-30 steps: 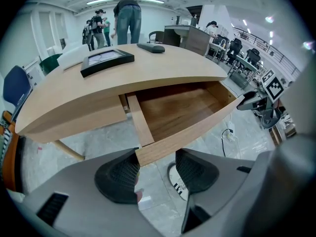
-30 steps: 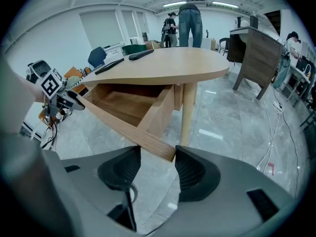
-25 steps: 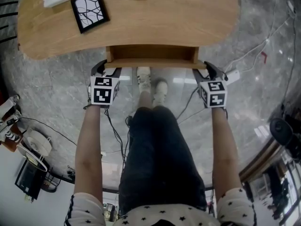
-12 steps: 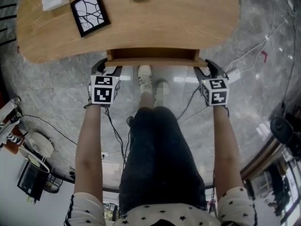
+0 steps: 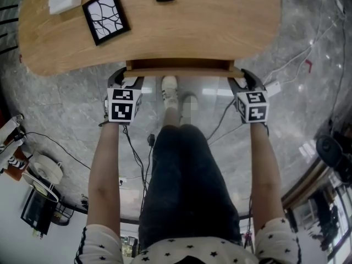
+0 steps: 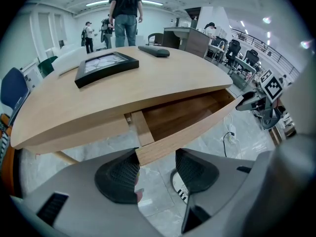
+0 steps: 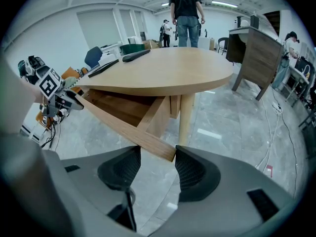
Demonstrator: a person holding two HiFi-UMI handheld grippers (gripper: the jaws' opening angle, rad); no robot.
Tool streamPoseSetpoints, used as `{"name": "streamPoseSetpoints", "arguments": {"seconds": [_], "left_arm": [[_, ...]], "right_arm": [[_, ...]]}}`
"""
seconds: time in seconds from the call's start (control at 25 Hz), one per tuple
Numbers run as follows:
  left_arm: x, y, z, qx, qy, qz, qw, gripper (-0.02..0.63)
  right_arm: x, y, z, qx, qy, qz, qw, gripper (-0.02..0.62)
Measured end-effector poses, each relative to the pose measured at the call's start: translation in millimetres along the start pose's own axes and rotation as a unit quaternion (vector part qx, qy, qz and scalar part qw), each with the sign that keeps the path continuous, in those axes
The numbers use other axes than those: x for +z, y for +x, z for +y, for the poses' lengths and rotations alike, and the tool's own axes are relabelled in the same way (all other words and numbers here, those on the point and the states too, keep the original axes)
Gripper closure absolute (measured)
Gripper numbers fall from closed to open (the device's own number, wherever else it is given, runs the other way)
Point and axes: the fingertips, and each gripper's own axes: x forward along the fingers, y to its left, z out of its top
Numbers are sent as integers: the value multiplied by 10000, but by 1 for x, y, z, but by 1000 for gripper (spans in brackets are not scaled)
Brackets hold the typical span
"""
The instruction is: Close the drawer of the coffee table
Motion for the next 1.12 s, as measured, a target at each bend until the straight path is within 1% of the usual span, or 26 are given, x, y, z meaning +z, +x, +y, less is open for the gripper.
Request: {"name": "streamPoseSetpoints", "arguments": {"seconds": [1.12], "left_arm": [[22, 7, 9, 80, -35, -118, 9999, 370]], "right_arm": [[23, 8, -13, -91, 3, -90, 9999, 370]]}}
